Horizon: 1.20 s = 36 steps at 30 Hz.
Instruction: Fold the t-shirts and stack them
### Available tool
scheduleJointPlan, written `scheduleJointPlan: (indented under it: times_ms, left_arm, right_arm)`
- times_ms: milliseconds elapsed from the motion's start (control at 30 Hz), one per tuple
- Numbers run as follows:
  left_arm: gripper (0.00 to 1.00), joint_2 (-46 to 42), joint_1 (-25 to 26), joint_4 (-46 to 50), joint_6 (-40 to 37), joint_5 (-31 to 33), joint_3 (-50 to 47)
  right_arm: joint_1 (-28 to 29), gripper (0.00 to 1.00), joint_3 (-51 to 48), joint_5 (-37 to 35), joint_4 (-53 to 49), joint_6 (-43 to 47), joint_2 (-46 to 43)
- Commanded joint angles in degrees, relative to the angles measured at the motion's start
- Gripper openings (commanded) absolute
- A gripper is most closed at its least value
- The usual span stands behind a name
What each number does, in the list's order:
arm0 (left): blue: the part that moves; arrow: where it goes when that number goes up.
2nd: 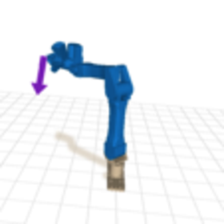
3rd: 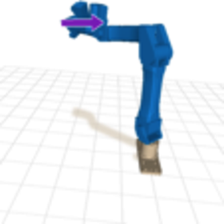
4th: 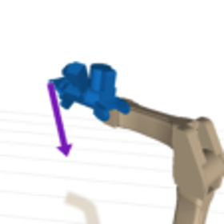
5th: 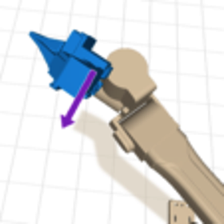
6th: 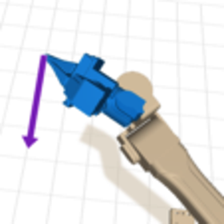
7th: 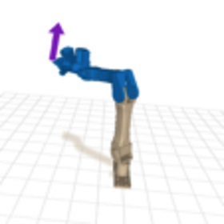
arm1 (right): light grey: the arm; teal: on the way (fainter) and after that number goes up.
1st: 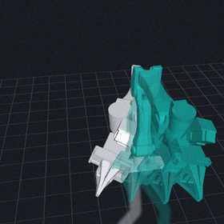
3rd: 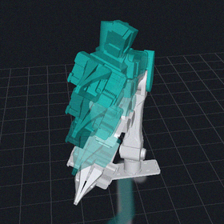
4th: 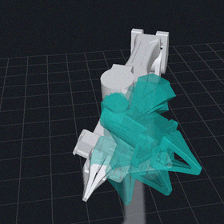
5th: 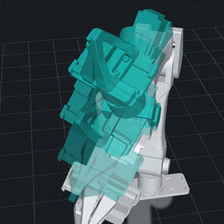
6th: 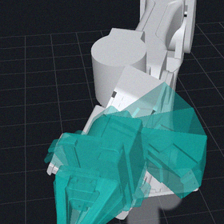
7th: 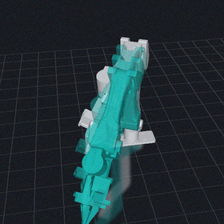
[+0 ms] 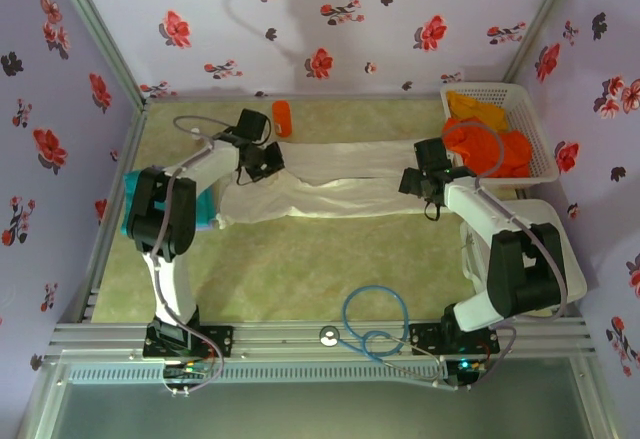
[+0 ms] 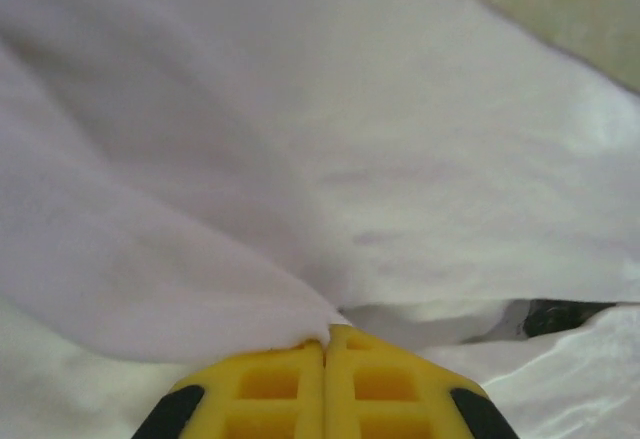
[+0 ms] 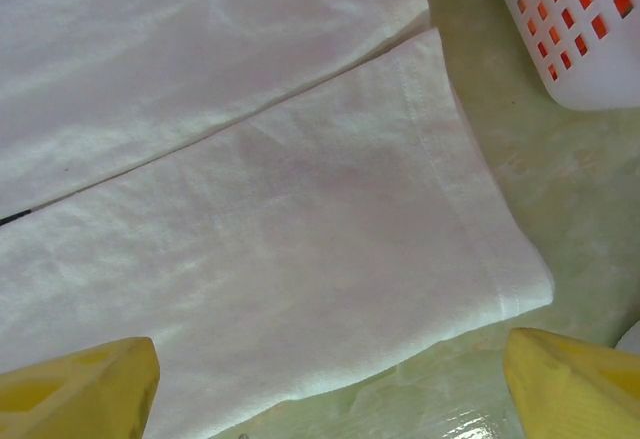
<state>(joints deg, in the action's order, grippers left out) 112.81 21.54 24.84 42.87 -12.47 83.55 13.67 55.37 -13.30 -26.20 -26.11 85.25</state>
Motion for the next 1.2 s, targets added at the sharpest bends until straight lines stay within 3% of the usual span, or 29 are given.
scheduleJointPlan:
  times_ms: [0,400,467,533,633,867,1167]
  left_arm:
    - [0.0,3.7,-0.2,5.2,-3.7,0.7,4.6]
    - [0.0,16.0,-0.5,16.5,-10.9,1.7,26.6]
    - [0.11,17.2,-0.5,17.4,-11.5,1.5,28.7]
    - [0.3,18.2,-0.3,18.7,-12.1,1.4,30.3]
    - [0.39,18.6,-0.3,21.8,-13.5,2.0,31.8]
    - [0.42,8.9,-0.9,20.6,-13.8,5.9,22.5]
    - [0.48,-3.1,0.3,9.5,-7.1,4.3,1.9]
  right_arm:
    - [0.3,0.89,-0.6,-1.0,-1.2,-0.4,1.0]
    - [0.3,0.89,-0.5,-0.4,-1.8,-0.1,0.9]
    - [0.3,0.89,-0.7,-0.1,-1.7,-0.2,1.0]
    - [0.3,0.89,-0.5,0.2,-1.7,-0.1,1.1]
    - [0.3,0.88,-0.2,0.9,-1.8,-0.1,1.4]
    - [0.3,0.88,0.0,1.9,-1.5,-0.2,1.9]
    - [0.5,0.87,0.3,3.4,-0.8,-0.8,3.0]
